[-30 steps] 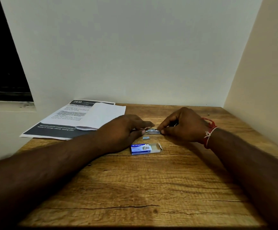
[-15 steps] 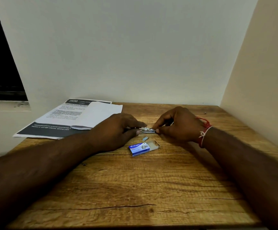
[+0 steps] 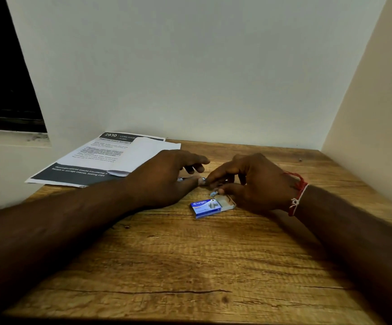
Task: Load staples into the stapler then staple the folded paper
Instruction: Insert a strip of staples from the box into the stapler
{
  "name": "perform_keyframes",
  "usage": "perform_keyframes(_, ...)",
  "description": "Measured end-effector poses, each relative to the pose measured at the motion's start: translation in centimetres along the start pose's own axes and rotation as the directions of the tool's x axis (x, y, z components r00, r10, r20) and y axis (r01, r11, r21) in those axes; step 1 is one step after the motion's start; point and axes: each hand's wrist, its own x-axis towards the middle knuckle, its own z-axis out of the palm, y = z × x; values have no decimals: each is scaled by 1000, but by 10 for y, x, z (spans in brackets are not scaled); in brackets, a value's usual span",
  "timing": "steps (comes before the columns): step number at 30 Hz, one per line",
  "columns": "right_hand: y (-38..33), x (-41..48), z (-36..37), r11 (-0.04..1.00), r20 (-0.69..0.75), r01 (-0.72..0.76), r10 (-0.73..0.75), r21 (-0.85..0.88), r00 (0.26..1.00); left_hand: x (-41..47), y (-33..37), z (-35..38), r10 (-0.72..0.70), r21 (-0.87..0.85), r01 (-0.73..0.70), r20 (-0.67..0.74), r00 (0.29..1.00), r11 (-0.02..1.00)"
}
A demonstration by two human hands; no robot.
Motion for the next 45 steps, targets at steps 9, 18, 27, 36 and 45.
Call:
perform_keyframes(9,-1,2,5,997,5,-69,69,42,998,-11,12,-32,92,-99,-75,175,980,992)
perform_keyframes(18,-22,-11,-32,996,164,0,-14,89,986,-18,15,-26,90,-29,-85,329,940,996)
perform_keyframes(27,-28,-10,-29,996,222,85,-92,40,971,-12,4,-30,179,-20,-183,326,928,983)
perform_keyframes(36,-28,-10,-33,993,196,116,-111,-15,974,-11,1,-30,191,-16,-196,323,927,980)
perform_keyframes(45,-9,-12,-40,968,202,-109,62,227,977,-12,2,-29,126,-15,-128,308,943,992)
